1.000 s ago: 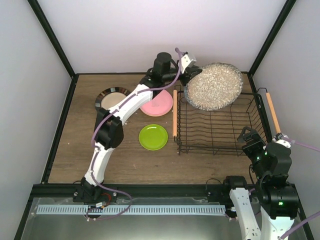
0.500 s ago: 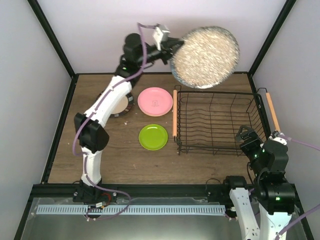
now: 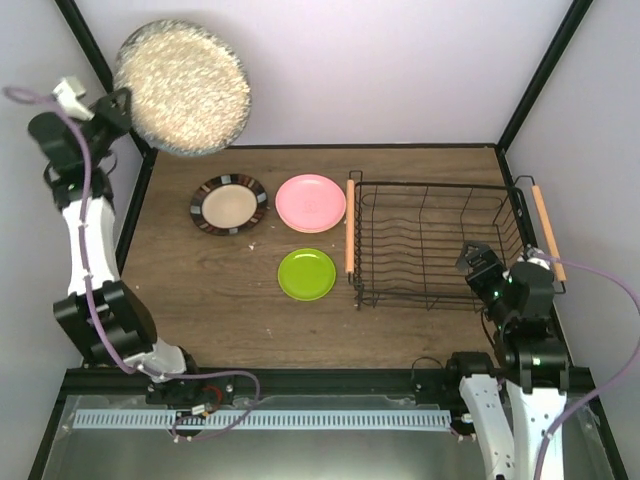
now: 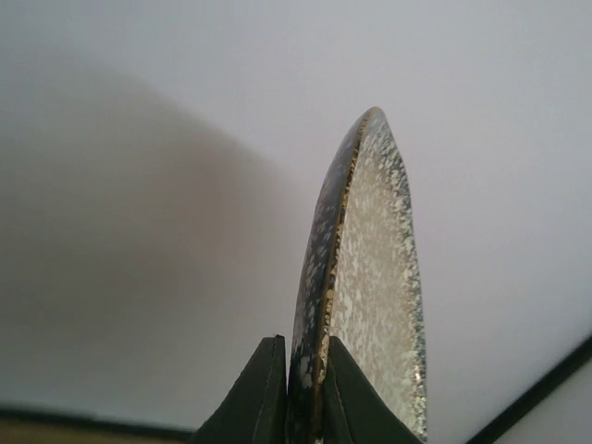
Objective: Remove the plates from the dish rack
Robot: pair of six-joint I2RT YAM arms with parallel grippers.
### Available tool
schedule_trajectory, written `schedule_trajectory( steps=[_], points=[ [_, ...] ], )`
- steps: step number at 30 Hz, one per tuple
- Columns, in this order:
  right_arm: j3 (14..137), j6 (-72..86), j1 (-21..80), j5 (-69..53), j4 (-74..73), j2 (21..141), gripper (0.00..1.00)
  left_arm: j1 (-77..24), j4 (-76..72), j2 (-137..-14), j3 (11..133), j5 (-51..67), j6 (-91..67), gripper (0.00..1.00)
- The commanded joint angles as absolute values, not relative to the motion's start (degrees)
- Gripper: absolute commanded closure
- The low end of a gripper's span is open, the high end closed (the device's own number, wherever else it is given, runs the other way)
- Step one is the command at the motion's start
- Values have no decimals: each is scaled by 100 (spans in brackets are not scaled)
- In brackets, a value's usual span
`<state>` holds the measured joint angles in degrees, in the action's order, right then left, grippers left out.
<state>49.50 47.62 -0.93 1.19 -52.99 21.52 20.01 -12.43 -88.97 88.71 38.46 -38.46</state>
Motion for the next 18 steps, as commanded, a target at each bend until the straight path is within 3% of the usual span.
schedule_trajectory(
  steps=[1, 7, 13, 18],
  points=[
    [4799, 4747, -35, -162, -4573, 2447, 0, 2715, -2306, -7536, 7718, 4907, -5642, 96],
    [4713, 4624, -35, -327, -4127, 2774, 0, 3969, -1109, -6328, 6045, 5816, -5872, 96],
    [4682, 4456, -35, -439, -3907, 3029, 0, 4237, 2457, -5939, 5828, 6329, -3410, 96],
    [4639, 4313, -35, -568, -3789, 3217, 0, 4234, 4260, -5776, 5542, 6113, -2152, 96]
  ],
)
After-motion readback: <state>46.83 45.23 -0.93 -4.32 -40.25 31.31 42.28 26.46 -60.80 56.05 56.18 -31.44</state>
